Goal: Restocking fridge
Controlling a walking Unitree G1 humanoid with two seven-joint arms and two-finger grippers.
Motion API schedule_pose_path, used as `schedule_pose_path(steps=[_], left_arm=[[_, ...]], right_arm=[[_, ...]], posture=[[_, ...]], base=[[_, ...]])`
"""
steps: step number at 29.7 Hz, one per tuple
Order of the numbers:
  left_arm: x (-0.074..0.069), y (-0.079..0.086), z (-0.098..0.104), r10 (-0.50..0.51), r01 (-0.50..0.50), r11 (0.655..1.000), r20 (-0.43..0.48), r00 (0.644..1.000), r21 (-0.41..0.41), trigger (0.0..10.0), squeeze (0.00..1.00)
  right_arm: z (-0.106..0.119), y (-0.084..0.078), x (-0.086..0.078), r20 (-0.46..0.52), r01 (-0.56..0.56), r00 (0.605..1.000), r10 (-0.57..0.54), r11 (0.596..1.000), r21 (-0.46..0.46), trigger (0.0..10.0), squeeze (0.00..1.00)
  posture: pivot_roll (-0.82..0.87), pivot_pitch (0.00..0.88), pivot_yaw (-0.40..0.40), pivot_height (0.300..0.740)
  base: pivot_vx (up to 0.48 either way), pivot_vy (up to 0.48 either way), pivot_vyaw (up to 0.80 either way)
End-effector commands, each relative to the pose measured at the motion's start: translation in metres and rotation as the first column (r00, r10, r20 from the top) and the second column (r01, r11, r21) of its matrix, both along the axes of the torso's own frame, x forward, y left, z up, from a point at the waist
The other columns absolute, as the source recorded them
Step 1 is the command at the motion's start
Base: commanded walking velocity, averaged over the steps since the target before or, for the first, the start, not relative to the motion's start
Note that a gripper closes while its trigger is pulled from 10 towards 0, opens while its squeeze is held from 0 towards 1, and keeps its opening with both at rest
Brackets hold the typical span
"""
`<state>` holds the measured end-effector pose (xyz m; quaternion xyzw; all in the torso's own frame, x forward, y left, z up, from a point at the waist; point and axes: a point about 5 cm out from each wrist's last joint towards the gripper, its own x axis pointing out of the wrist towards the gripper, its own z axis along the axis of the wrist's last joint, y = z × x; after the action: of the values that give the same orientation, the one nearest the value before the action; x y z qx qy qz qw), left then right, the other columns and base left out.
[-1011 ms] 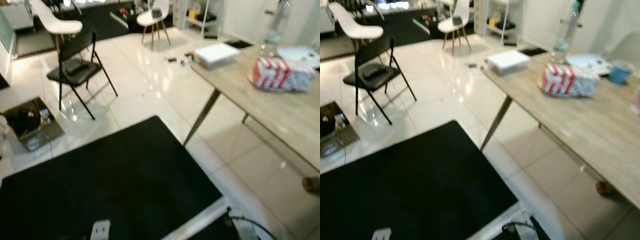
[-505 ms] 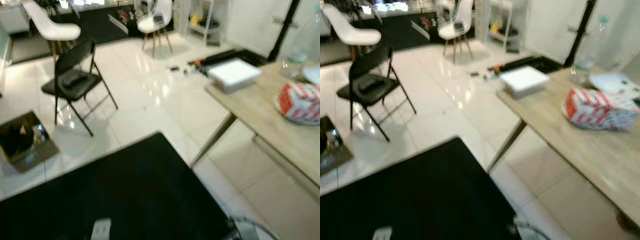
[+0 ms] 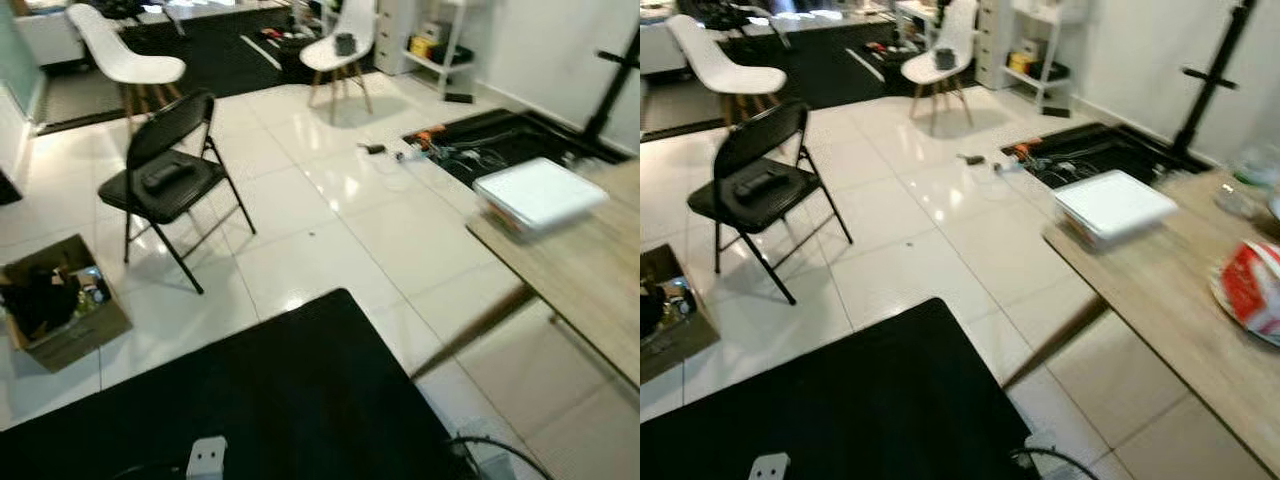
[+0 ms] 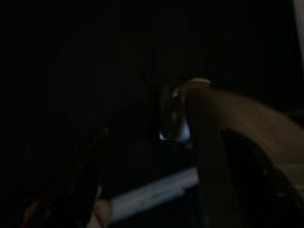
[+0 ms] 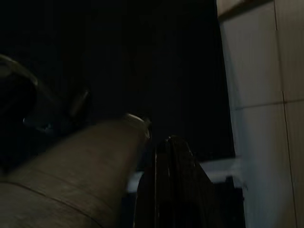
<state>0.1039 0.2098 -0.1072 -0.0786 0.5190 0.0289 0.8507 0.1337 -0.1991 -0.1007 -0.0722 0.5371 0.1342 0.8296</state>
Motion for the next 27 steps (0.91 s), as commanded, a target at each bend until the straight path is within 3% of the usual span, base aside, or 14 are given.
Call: schedule_pose_path(steps=[1,11,27], left_arm=[[0.0021,-0.0004,0.0004,-0.008,0.008,1.000,0.001,1.000,0.001,10.0,0.00],[0.0029,-0.0006,0.0005,0.001,-0.001,1.000,0.002,1.000,0.001,10.0,0.00],[0.0034,0.0010,0.0010,0.012,-0.012,1.000,0.011,1.000,0.007,10.0,0.00]], right_arm=[[-0.0003,-0.0026,-0.0023,-0.002,0.014,1.000,-0.014,1.000,0.000,10.0,0.00],[-0.0016,-0.0030,-0.0053,-0.031,0.017,0.999,-0.017,1.000,-0.003,10.0,0.00],[-0.0014,-0.0029,-0.0048,-0.032,0.021,0.999,-0.021,1.000,0.000,10.0,0.00]], posture=[[-0.05,0.000,0.011,0.740],[-0.04,0.000,0.011,0.740],[-0.04,0.000,0.012,0.740]], base=[[0.480,0.000,0.00],[0.445,0.000,-0.69],[0.000,0.000,-0.77]])
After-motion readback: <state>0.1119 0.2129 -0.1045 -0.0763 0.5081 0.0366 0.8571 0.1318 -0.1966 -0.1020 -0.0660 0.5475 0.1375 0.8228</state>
